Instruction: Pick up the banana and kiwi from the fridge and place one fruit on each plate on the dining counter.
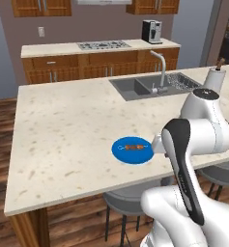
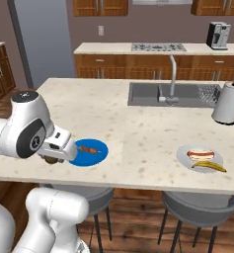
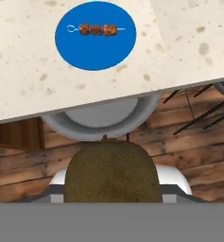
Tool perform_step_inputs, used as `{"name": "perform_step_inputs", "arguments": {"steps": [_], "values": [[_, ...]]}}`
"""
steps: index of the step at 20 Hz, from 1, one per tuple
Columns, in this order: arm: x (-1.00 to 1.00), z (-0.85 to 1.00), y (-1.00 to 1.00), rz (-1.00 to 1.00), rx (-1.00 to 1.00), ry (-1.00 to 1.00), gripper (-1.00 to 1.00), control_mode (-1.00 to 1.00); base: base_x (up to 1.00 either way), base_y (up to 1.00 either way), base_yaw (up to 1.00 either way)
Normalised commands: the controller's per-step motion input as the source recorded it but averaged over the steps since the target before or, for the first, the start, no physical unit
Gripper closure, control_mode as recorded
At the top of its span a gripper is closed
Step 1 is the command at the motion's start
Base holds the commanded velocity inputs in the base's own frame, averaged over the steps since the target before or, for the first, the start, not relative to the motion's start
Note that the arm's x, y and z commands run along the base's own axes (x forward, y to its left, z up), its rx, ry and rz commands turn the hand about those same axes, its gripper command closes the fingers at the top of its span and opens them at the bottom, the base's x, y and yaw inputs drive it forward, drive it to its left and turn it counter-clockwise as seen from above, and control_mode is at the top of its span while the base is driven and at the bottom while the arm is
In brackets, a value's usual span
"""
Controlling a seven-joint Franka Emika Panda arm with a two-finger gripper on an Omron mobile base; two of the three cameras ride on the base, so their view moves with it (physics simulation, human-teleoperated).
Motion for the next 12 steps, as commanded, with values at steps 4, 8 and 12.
{"name": "perform_step_inputs", "arguments": {"steps": [4,8,12], "values": [[0.0,0.0,0.0,0.0,0.0,0.0,1.0,1.0,0.39,0.39,-0.01],[0.0,0.0,0.0,0.0,0.0,0.0,1.0,1.0,0.26,0.56,0.0],[0.0,0.0,0.0,0.0,0.0,0.0,1.0,1.0,0.06,0.66,0.01]]}}
